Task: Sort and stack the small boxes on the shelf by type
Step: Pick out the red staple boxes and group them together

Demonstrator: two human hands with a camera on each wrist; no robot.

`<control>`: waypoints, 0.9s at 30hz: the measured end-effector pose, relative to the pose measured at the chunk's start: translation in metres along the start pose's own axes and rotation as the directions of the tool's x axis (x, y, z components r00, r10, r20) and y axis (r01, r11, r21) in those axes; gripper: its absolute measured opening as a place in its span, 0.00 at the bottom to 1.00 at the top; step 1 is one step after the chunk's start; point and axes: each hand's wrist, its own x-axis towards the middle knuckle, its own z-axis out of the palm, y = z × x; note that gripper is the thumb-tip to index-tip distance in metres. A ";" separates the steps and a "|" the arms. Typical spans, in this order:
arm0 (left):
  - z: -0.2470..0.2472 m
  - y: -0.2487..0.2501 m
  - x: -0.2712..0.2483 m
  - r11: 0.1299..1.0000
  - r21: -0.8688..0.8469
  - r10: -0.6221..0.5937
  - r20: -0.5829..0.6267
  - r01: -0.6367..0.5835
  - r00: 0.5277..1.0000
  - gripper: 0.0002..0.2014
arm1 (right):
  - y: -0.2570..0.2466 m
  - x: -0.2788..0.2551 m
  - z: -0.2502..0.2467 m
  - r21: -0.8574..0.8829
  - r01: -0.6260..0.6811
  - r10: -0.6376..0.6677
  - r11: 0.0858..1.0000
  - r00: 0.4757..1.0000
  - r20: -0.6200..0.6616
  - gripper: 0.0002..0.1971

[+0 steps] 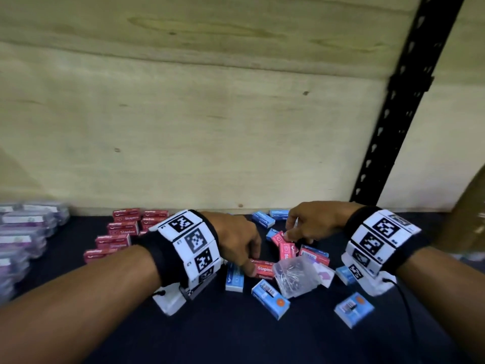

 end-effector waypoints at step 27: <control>-0.015 -0.062 -0.045 0.975 -0.212 -0.125 -0.286 0.064 0.950 0.15 | -0.048 0.005 -0.018 0.132 0.181 -0.171 0.975 0.981 -0.086 0.06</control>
